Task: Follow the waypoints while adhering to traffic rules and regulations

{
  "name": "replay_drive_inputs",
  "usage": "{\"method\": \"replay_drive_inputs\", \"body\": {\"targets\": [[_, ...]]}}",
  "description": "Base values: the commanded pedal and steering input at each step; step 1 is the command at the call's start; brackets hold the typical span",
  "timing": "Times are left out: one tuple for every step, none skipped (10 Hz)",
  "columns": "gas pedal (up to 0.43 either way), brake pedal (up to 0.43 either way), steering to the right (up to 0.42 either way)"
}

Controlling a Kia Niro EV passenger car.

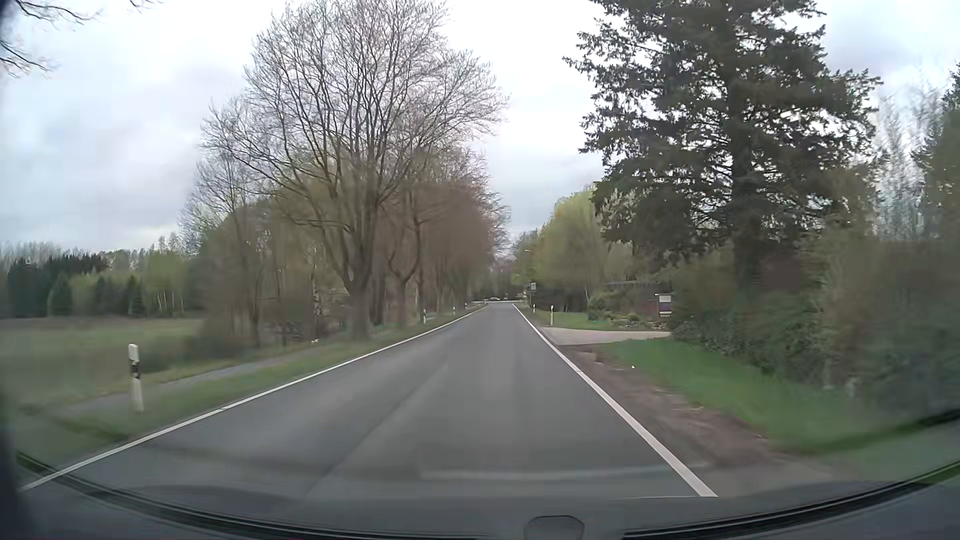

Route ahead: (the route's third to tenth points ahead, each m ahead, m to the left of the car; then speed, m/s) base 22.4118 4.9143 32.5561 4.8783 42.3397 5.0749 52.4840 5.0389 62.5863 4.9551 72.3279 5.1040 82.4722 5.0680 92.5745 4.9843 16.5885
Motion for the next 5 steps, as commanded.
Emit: {"method": "replay_drive_inputs", "body": {"targets": [[0.189, 0.0, -0.004], [0.189, 0.0, -0.004], [0.189, 0.0, -0.004], [0.177, 0.0, -0.003], [0.177, 0.0, -0.003]]}}
